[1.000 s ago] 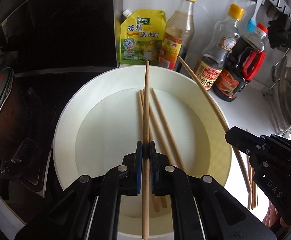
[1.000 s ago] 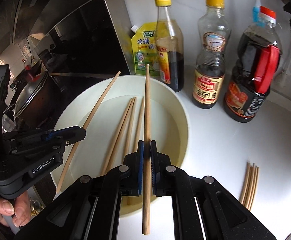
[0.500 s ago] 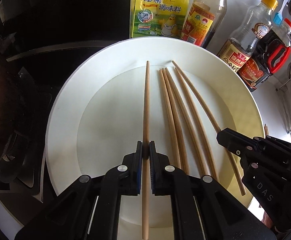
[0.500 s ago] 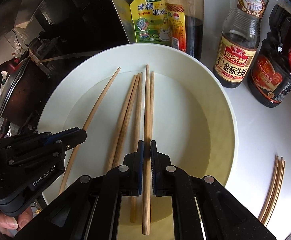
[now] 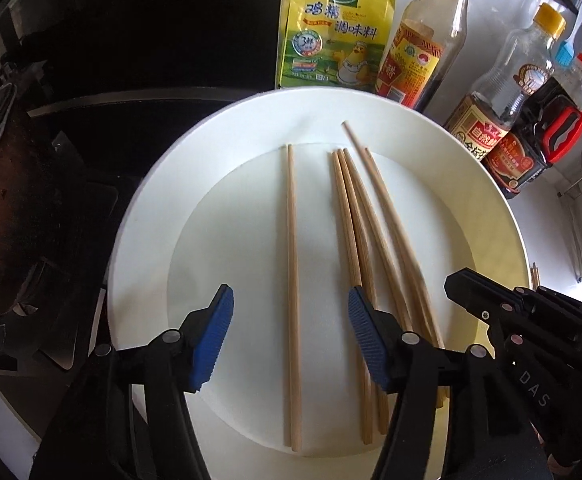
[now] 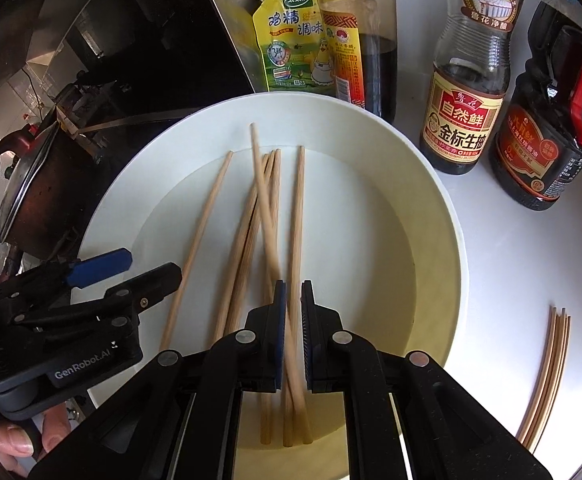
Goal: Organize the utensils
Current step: 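Open the left gripper to drop its chopstick into the basin while the right gripper releases its own, then move both open grippers back to the chopstick row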
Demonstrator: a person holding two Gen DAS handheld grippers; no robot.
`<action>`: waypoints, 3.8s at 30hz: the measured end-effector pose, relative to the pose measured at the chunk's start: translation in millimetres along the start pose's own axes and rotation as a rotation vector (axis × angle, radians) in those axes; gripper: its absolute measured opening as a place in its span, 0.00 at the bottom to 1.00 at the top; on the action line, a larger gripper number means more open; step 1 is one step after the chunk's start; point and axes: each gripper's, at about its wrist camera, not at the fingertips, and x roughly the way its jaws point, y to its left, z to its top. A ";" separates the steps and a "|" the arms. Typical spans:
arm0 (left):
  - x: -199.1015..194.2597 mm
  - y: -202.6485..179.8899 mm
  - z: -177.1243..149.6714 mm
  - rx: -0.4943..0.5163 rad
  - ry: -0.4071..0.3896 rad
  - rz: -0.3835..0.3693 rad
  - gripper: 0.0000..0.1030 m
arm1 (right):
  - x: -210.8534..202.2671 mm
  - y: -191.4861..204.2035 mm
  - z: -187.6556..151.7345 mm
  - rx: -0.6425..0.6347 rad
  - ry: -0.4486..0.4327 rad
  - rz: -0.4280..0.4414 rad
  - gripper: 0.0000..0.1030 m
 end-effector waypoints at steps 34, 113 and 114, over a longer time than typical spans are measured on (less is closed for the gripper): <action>-74.3 -38.8 -46.2 0.026 -0.131 0.045 0.78 | -93.5 -32.3 -73.6 0.036 -0.159 -0.080 0.43; 2.2 -238.0 -126.0 0.278 -0.004 0.014 0.90 | -81.3 -222.7 -198.6 0.225 -0.125 -0.262 0.54; 2.7 -238.1 -125.9 0.278 -0.003 0.015 0.90 | -81.3 -222.4 -198.5 0.223 -0.127 -0.265 0.54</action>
